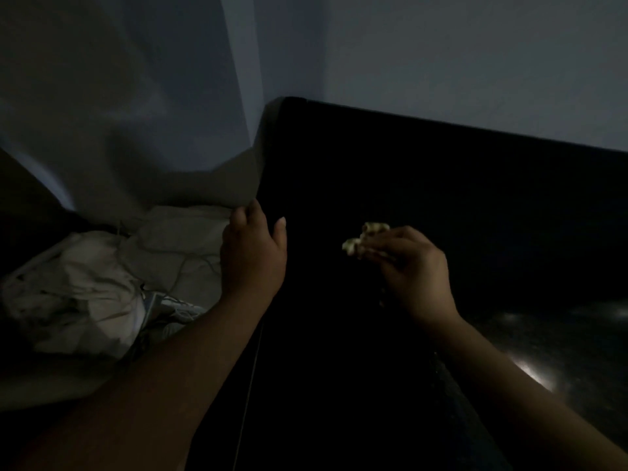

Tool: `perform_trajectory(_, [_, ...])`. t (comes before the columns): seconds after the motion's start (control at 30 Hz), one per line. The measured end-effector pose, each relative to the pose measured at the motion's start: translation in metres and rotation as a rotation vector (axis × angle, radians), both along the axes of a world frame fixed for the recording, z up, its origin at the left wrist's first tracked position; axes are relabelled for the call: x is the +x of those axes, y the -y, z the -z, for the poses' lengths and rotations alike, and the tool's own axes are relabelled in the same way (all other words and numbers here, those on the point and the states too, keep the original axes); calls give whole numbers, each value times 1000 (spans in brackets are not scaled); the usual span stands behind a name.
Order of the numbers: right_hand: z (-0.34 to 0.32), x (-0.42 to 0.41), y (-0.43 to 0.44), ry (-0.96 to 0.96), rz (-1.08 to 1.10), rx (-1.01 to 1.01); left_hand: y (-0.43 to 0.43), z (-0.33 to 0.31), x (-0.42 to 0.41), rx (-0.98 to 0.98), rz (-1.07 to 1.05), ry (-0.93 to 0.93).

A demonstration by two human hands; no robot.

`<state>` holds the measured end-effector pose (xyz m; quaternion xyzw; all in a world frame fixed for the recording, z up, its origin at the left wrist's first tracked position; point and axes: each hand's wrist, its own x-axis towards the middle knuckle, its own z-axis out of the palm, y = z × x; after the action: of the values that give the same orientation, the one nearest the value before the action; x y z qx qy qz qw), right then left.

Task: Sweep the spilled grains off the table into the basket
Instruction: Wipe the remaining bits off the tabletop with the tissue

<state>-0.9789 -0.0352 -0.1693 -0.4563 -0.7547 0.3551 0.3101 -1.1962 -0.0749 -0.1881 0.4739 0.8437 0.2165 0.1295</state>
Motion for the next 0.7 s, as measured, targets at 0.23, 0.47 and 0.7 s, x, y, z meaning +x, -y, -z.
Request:
perform_trajectory(0.23, [-14,4,-35,13,202,43,0,3,-1,39,6,-15])
perform_trajectory(0.47, [-2,-3,23,22,46,-10,-1,3,0,25,-8,-21])
perform_trajectory(0.7, [-9,11,48,-31,264,-17,-2,7,-1,53,7,-52])
